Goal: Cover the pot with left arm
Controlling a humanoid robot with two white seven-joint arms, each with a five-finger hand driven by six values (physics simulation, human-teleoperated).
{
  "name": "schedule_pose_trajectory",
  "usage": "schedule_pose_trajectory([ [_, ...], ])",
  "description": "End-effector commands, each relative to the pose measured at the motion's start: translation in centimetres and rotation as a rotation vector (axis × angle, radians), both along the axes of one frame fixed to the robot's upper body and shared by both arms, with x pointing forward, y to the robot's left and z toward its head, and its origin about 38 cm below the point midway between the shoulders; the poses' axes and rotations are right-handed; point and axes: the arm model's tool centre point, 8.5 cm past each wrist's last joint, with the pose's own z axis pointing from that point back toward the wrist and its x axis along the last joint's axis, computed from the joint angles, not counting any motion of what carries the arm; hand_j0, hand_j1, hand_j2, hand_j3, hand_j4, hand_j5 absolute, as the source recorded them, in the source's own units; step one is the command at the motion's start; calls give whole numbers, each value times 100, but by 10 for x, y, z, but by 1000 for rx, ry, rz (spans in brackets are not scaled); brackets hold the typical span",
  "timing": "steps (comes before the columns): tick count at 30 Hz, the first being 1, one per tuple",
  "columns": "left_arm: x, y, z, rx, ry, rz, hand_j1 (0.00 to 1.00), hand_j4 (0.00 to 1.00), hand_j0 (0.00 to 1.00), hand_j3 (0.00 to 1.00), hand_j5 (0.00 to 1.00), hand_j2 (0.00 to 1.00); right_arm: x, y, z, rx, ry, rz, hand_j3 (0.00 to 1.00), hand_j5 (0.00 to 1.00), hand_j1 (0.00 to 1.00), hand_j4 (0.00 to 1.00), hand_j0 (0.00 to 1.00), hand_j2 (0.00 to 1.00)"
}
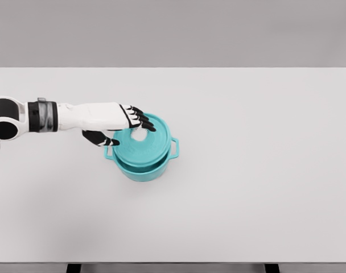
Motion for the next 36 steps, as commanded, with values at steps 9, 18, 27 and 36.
schedule_pose_trajectory([
  [9,-17,15,25,-30,-3,-15,100,100,100,100,100,100,0,0,0,0,-1,0,100,100,100,100,100,100],
  [18,-16,15,29,-52,-2,-10,100,100,100,100,100,100,0,0,0,0,-1,0,100,100,100,100,100,100],
  [27,-20,148,104,-81,-96,302,100,100,100,100,100,100,0,0,0,0,-1,0,100,100,100,100,100,100],
  [36,-12,160,87,-157,-73,369,100,100,100,100,100,100,0,0,0,0,-1,0,100,100,100,100,100,100],
])
